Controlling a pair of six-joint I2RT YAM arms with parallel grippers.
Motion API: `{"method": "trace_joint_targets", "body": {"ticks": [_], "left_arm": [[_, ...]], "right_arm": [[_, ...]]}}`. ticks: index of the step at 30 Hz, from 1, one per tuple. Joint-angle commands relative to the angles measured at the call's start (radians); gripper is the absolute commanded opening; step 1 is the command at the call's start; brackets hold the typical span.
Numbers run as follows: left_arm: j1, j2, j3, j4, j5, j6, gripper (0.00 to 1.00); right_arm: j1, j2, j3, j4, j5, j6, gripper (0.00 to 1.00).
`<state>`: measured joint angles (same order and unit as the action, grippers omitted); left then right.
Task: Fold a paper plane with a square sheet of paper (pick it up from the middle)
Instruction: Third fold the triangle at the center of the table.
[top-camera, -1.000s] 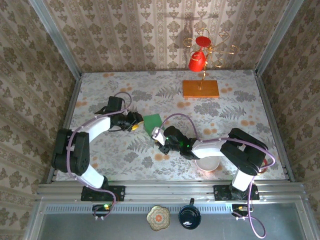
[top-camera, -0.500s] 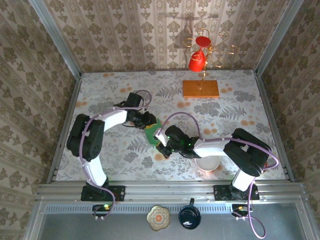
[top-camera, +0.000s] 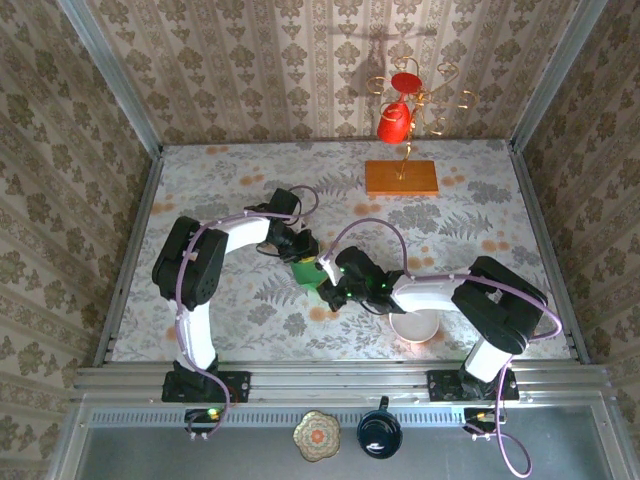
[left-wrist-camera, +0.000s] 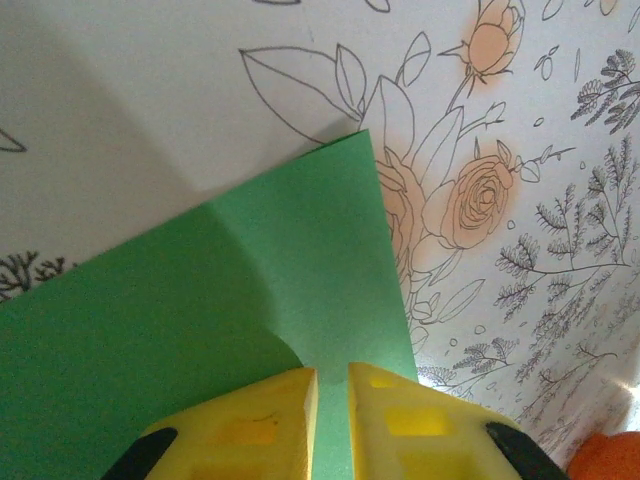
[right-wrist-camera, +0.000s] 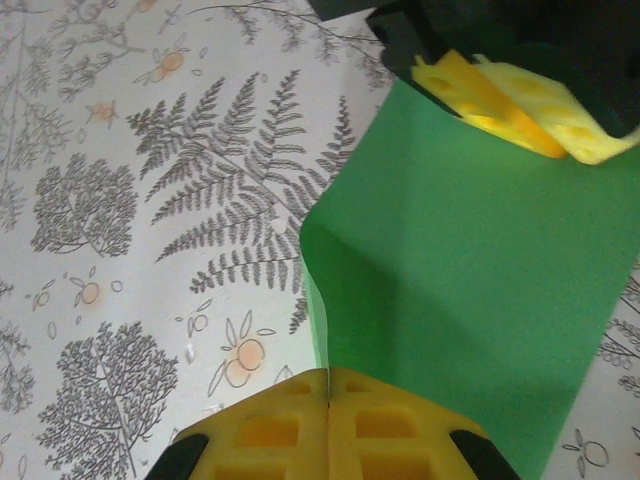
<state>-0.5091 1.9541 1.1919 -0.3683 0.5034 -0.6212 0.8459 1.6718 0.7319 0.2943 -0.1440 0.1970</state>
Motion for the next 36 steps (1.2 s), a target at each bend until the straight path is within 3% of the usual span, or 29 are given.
{"method": "trace_joint_targets", "body": {"ticks": [1, 6, 23, 28, 36], "left_arm": [[-0.002, 0.054, 0.007, -0.051, -0.02, 0.035, 0.17], [-0.004, 0.055, 0.009, -0.05, -0.009, 0.044, 0.16], [0.009, 0.011, 0.046, -0.054, 0.036, 0.061, 0.14], [0.039, -0.059, 0.018, -0.03, -0.031, 0.038, 0.22], [0.079, -0.029, -0.018, -0.027, -0.041, 0.041, 0.2]], "right_arm": [[-0.007, 0.039, 0.044, -0.052, 0.091, 0.073, 0.0], [-0.013, 0.062, 0.058, -0.036, 0.168, 0.107, 0.0], [-0.023, 0.104, 0.097, -0.088, 0.205, 0.127, 0.0], [-0.023, 0.1, 0.095, -0.087, 0.199, 0.131, 0.0], [-0.022, 0.103, 0.098, -0.085, 0.185, 0.13, 0.0]]}}
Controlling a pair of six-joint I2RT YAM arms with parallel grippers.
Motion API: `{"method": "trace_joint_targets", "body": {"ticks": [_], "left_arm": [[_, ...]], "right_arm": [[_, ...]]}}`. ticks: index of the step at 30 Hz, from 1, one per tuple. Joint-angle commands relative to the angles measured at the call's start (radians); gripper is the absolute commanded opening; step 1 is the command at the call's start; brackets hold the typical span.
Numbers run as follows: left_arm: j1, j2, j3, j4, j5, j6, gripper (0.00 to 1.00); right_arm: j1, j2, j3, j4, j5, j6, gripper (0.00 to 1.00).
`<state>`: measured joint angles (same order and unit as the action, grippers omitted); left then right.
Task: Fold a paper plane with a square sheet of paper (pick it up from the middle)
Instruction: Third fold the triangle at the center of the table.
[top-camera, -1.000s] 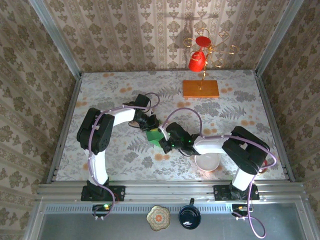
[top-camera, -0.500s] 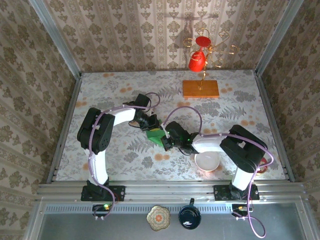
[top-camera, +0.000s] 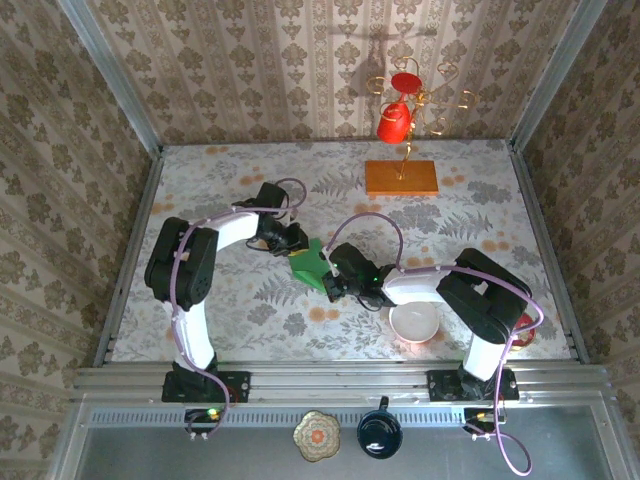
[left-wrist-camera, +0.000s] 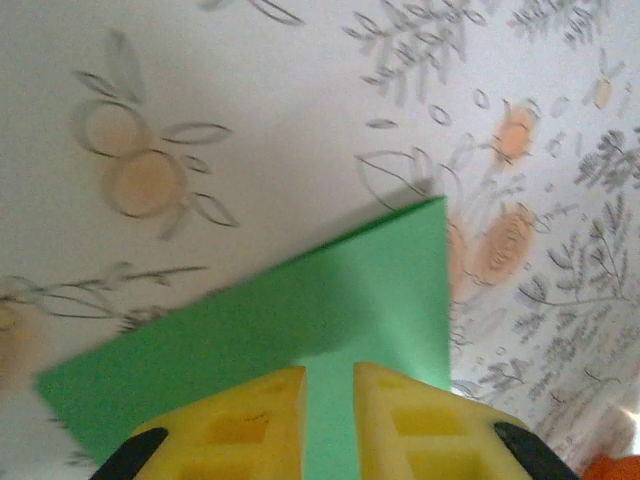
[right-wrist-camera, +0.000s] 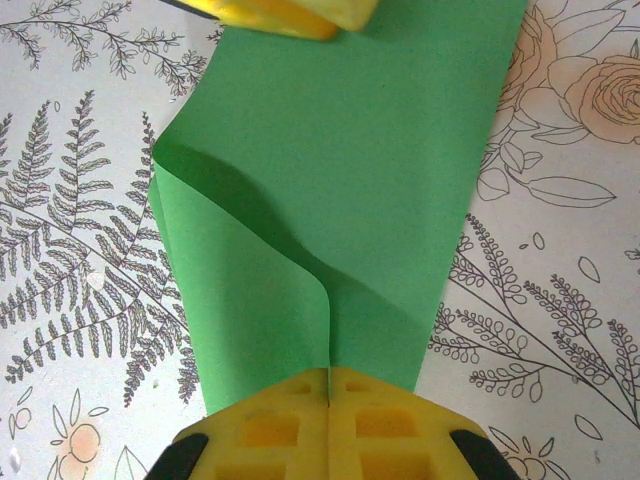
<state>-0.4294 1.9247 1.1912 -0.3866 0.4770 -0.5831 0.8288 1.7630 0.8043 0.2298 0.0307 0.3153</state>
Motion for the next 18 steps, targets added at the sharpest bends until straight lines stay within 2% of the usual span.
{"method": "trace_joint_targets", "body": {"ticks": [1, 18], "left_arm": [[-0.001, 0.005, -0.016, -0.013, -0.016, 0.005, 0.19], [-0.019, 0.063, 0.001, -0.095, -0.028, 0.059, 0.13]], "right_arm": [[-0.006, 0.012, 0.026, -0.02, 0.009, 0.011, 0.0], [-0.021, 0.037, 0.055, -0.038, 0.0, 0.024, 0.0]]}}
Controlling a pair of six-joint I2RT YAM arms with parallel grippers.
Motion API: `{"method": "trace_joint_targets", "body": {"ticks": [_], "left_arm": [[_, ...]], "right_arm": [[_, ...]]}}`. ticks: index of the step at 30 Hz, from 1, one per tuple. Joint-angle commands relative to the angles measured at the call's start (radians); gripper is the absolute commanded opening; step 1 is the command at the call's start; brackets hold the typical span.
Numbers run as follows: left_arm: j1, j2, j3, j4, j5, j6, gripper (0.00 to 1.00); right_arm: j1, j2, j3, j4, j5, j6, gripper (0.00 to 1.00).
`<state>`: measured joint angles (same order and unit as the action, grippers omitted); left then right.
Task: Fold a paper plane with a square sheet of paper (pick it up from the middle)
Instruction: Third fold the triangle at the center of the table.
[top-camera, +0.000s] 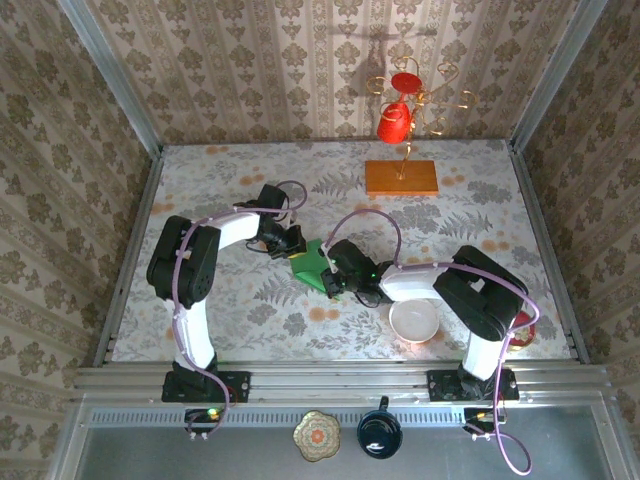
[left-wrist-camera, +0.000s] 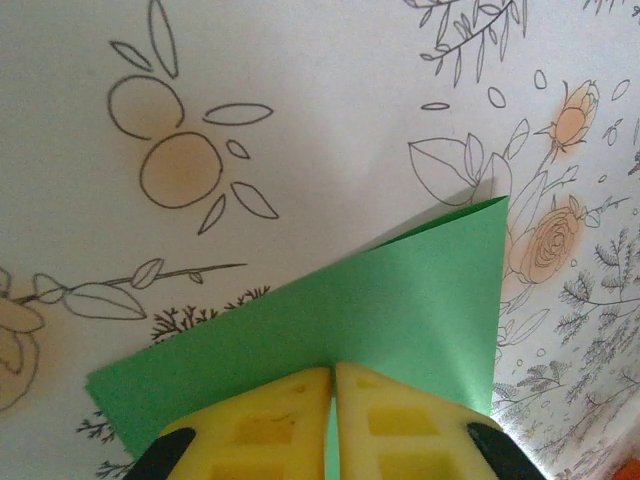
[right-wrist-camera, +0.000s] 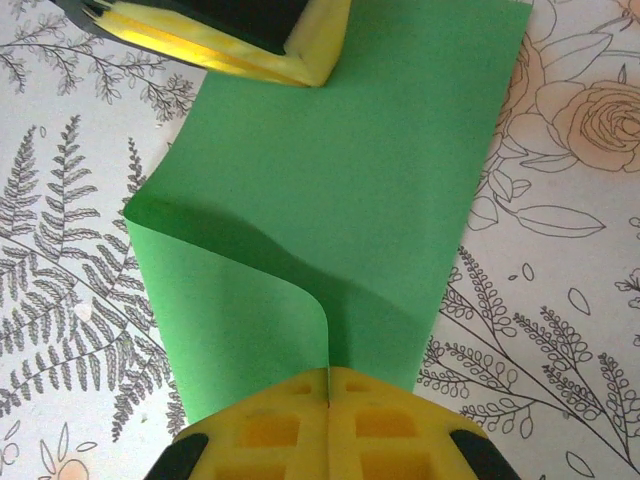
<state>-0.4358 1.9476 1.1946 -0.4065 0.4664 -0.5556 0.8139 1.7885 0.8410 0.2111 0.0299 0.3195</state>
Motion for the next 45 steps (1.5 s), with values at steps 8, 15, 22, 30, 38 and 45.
{"method": "trace_joint_targets", "body": {"ticks": [8, 15, 22, 30, 38, 45], "left_arm": [[-0.013, 0.041, -0.002, -0.071, -0.007, 0.029, 0.13], [-0.012, 0.043, -0.003, -0.068, -0.005, 0.029, 0.13], [-0.013, 0.043, -0.004, -0.066, -0.005, 0.028, 0.13], [-0.013, 0.049, -0.003, -0.066, -0.005, 0.028, 0.12], [-0.013, 0.043, -0.003, -0.066, -0.004, 0.028, 0.12], [0.005, -0.076, -0.028, -0.035, -0.01, -0.016, 0.13]], "right_arm": [[-0.007, 0.021, 0.024, -0.025, -0.015, 0.018, 0.0], [-0.007, 0.029, 0.035, -0.04, -0.015, 0.021, 0.0], [-0.009, 0.028, 0.035, -0.053, -0.002, 0.026, 0.0], [-0.009, 0.015, 0.026, -0.061, 0.011, 0.03, 0.0], [-0.011, 0.034, 0.036, -0.069, 0.011, 0.033, 0.0], [-0.011, 0.039, 0.027, -0.084, -0.008, 0.064, 0.0]]}}
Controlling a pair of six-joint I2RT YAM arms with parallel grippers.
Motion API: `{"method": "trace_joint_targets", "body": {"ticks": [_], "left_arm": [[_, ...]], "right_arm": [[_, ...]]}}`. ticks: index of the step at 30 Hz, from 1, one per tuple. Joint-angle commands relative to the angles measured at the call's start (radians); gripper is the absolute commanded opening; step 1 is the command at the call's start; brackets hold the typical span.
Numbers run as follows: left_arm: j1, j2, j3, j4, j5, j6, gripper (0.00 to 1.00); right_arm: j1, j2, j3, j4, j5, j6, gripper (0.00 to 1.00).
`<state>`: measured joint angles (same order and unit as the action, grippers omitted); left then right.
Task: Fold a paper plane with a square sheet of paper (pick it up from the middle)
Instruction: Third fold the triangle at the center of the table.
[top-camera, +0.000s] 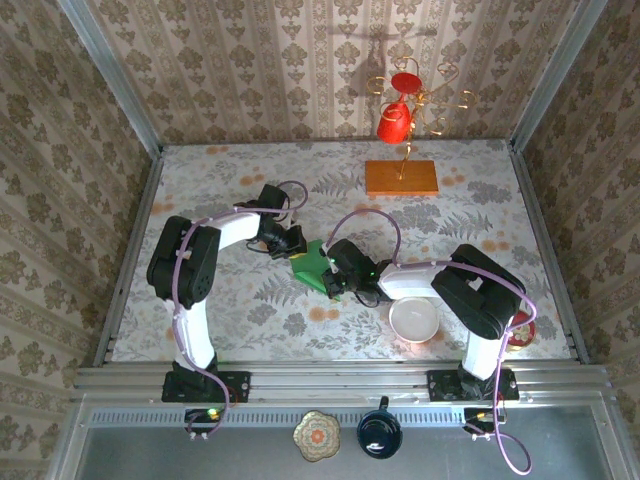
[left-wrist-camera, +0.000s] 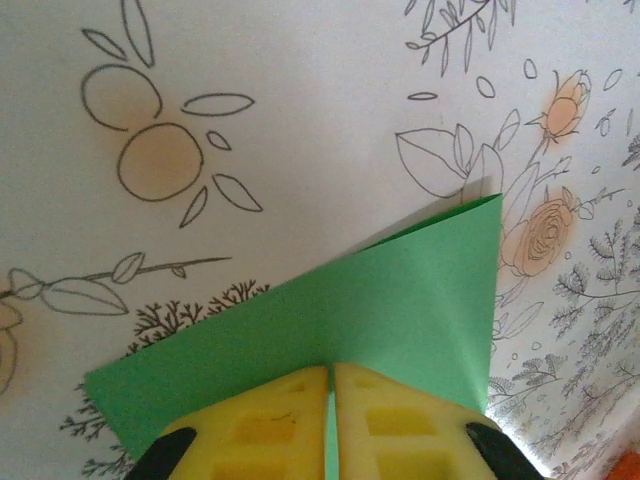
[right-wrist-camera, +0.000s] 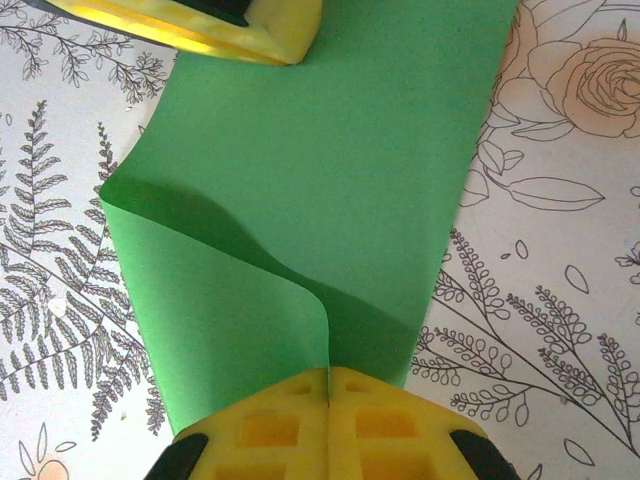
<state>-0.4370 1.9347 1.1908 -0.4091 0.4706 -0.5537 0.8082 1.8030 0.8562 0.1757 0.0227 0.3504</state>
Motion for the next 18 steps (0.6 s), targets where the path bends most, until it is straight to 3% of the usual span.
{"method": "trace_joint_targets", "body": {"ticks": [1, 8, 18], "left_arm": [[0.015, -0.095, -0.042, -0.017, -0.021, -0.036, 0.13], [0.063, -0.276, -0.179, 0.055, -0.04, -0.126, 0.14], [0.033, -0.436, -0.341, 0.115, -0.013, -0.242, 0.15]], "right_arm": [[-0.006, 0.025, 0.012, -0.052, -0.002, 0.052, 0.0], [-0.001, 0.078, 0.072, -0.162, -0.06, 0.212, 0.0], [0.007, 0.116, 0.101, -0.21, -0.096, 0.376, 0.0]]}}
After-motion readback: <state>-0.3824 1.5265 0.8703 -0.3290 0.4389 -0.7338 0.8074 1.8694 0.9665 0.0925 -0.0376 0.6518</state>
